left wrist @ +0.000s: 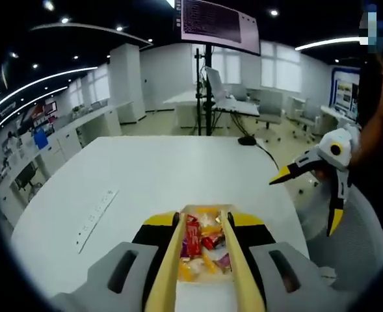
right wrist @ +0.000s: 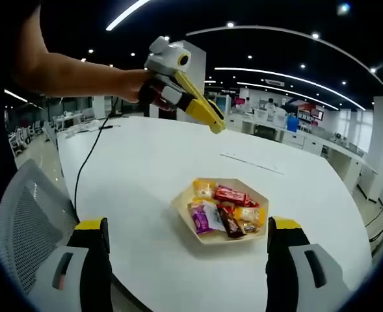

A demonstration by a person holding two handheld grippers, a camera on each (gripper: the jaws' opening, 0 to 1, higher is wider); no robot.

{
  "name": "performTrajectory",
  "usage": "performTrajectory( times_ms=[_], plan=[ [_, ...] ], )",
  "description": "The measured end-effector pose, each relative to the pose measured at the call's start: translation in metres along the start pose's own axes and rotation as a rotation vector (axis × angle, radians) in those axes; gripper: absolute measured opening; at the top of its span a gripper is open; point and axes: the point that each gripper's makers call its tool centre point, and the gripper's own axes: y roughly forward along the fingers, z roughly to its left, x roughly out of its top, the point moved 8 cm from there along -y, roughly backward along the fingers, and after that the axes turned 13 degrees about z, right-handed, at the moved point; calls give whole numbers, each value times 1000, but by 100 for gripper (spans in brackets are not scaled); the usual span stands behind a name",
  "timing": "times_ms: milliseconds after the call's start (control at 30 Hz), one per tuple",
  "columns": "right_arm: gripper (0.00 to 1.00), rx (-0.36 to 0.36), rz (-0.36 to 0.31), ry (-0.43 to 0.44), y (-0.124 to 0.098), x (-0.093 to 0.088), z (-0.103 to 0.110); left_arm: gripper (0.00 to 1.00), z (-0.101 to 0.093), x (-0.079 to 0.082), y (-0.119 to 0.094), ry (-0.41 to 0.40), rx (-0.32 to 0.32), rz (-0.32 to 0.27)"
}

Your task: Place the target food into the container with the food tongs after gripping and lifting it, then release it inside without dropping or visibly crushing the food.

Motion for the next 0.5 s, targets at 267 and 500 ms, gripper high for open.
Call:
performTrajectory(
  times_ms=[267,500],
  plan=[
    [100,7,5,-3,1,0,1,26,-1,-18,-31,-43,57,-44],
    [100,17,12,-1,2,-1,2,26,-8,-23,-41,-45,71,-72]
  ],
)
